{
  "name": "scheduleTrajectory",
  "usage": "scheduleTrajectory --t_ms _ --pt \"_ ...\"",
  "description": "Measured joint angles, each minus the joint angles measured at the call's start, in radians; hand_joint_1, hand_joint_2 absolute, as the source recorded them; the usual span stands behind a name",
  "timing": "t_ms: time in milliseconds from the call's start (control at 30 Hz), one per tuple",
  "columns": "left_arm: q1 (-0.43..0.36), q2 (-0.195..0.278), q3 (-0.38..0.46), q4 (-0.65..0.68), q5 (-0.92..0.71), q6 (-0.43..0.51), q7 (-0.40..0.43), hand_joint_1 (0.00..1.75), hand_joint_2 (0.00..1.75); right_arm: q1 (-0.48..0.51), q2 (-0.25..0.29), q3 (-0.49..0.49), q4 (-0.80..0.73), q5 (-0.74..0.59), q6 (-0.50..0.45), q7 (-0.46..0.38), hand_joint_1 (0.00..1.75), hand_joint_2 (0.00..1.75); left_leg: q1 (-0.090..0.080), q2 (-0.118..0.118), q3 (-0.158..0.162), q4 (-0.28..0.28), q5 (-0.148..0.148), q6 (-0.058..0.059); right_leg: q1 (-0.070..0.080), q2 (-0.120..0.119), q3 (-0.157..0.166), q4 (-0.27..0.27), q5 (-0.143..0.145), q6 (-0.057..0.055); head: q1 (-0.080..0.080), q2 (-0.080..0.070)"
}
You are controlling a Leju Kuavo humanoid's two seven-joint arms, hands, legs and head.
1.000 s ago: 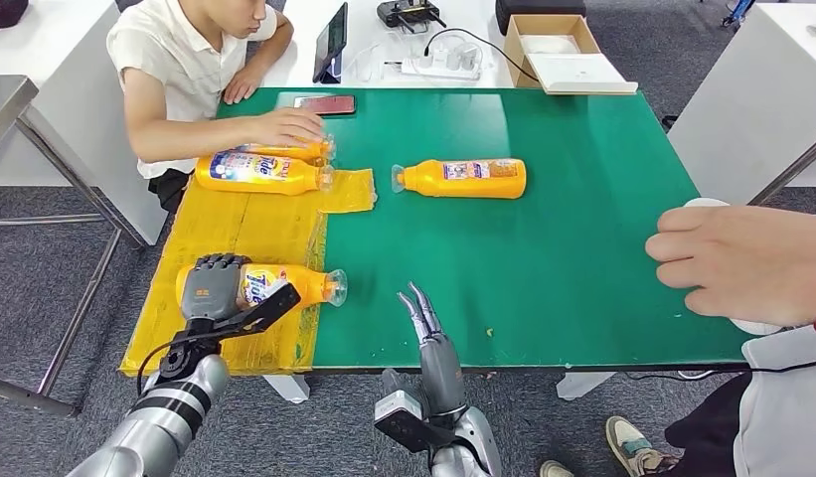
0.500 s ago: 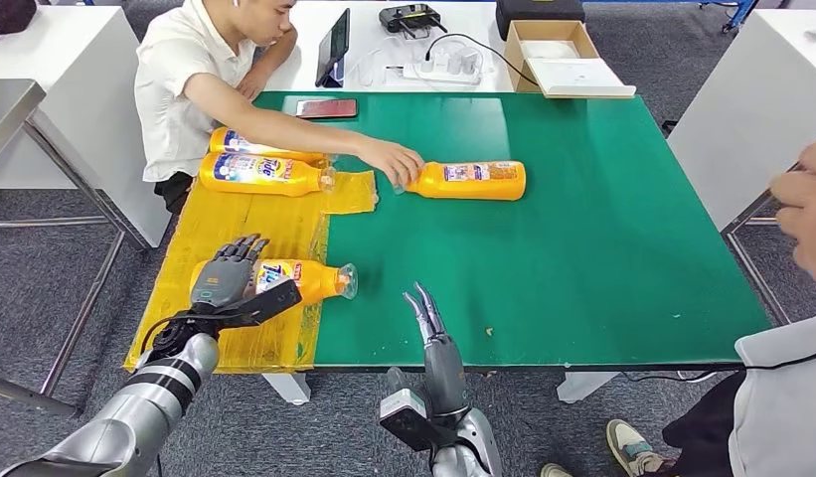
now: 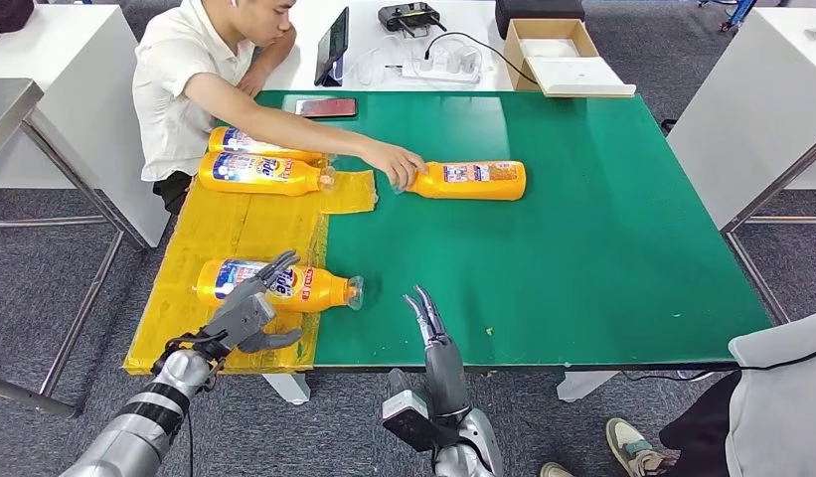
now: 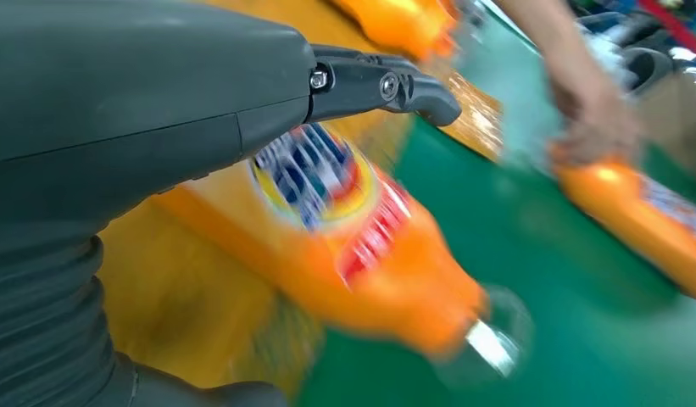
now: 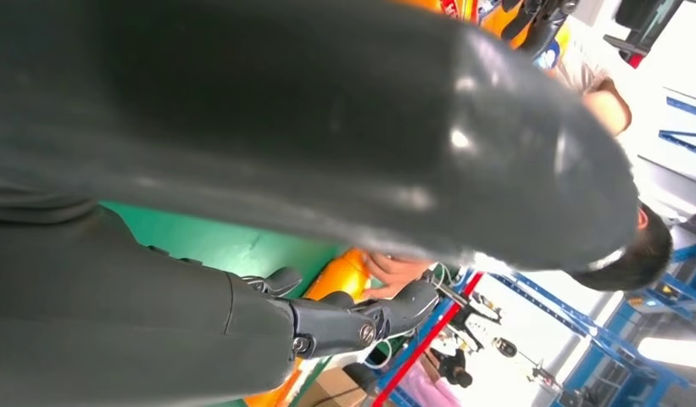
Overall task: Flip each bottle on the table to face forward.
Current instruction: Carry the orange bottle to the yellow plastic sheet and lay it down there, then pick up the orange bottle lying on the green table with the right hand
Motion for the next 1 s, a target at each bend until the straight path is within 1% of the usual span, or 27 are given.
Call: scheduleTrajectory --t_ms 133,267,400,500,567,633,700,767,800,867,933,1000 --pt "0.075 0.029 -0.038 -0.109 0.104 -0.036 -0.041 0.0 1.75 -0.006 0.0 -0.005 0.021 -0.002 0.0 -0.004 0.0 0.0 0.0 0.0 -0.002 0.0 0.0 0.0 0.0 0.0 -0.002 0.0 0.0 0.0 0.0 0.0" --pt "0.118 0.047 -0.06 -0.17 0.128 -0.044 -0.051 0.0 1.75 -0.009 0.0 -0.006 0.039 -0.003 -0.001 -0.005 0.0 0.0 0.0 0.0 -0.004 0.0 0.0 0.0 0.0 0.0 -0.005 0.0 0.0 0.0 0.0 0.0" --pt "0.154 0.058 -0.075 -0.224 0.17 -0.066 -0.073 0.0 1.75 -0.012 0.0 -0.008 0.051 -0.004 -0.003 -0.006 0.0 0.0 0.0 0.001 -0.006 0.0 0.0 0.0 0.0 0.0 -0.006 0.0 0.0 0.0 0.0 0.0" --pt "0.189 0.064 -0.087 -0.288 0.22 -0.094 -0.096 0.0 1.75 -0.013 0.0 -0.012 0.059 -0.006 -0.004 -0.006 0.0 0.0 0.0 0.0 -0.007 0.0 0.0 0.0 0.0 0.0 -0.007 0.0 0.0 0.0 0.0 0.0" --pt "0.213 0.062 -0.091 -0.334 0.256 -0.093 -0.106 0.0 1.75 -0.013 0.0 -0.014 0.063 -0.008 -0.008 -0.007 0.0 0.0 0.0 0.0 -0.007 0.0 0.0 0.0 0.0 0.0 -0.008 0.0 0.0 0.0 0.0 0.0" --pt "0.232 0.049 -0.091 -0.38 0.279 -0.031 -0.113 0.0 1.75 -0.012 0.0 -0.015 0.064 -0.01 -0.022 -0.007 0.0 0.0 0.0 0.0 -0.008 0.0 0.0 0.0 0.0 0.0 -0.009 0.0 0.0 0.0 0.0 0.0" --pt "0.248 0.012 -0.088 -0.428 0.293 0.125 -0.123 0.0 1.75 -0.008 -0.001 -0.018 0.059 -0.008 -0.051 -0.007 0.0 0.0 0.0 -0.001 -0.009 0.0 0.0 0.0 0.0 0.0 -0.01 0.0 0.0 0.0 0.0 0.0" --pt "0.259 -0.041 -0.081 -0.477 0.339 0.298 -0.134 0.0 1.75 -0.002 -0.005 -0.025 0.042 0.0 -0.089 -0.006 0.0 0.0 0.0 -0.001 -0.01 0.0 0.0 0.0 0.0 0.0 -0.01 0.0 0.0 0.0 0.0 0.0" --pt "0.264 -0.065 -0.078 -0.5 0.379 0.355 -0.138 0.0 1.75 0.001 -0.008 -0.031 0.03 0.006 -0.103 -0.005 0.0 0.0 0.0 -0.001 -0.01 0.0 0.0 0.0 0.0 0.0 -0.01 0.0 0.0 0.0 0.0 0.0" --pt "0.275 -0.103 -0.075 -0.547 0.468 0.41 -0.143 0.0 1.75 0.005 -0.021 -0.044 0.007 0.025 -0.115 0.0 0.0 0.0 -0.001 0.0 -0.01 0.0 0.0 0.0 0.0 0.0 -0.01 0.0 0.0 0.001 0.0 0.0" --pt "0.286 -0.127 -0.073 -0.594 0.535 0.425 -0.151 0.0 1.75 0.006 -0.041 -0.061 -0.014 0.052 -0.121 0.009 0.0 0.0 -0.001 0.0 -0.01 0.001 0.0 0.0 0.0 0.0 -0.01 0.0 0.0 0.001 0.0 0.0" --pt "0.295 -0.141 -0.072 -0.631 0.568 0.427 -0.156 0.0 1.75 0.006 -0.06 -0.076 -0.029 0.073 -0.123 0.016 0.0 0.0 -0.001 0.0 -0.01 0.001 0.0 0.0 0.0 0.0 -0.01 0.0 0.0 0.001 0.0 0.0"
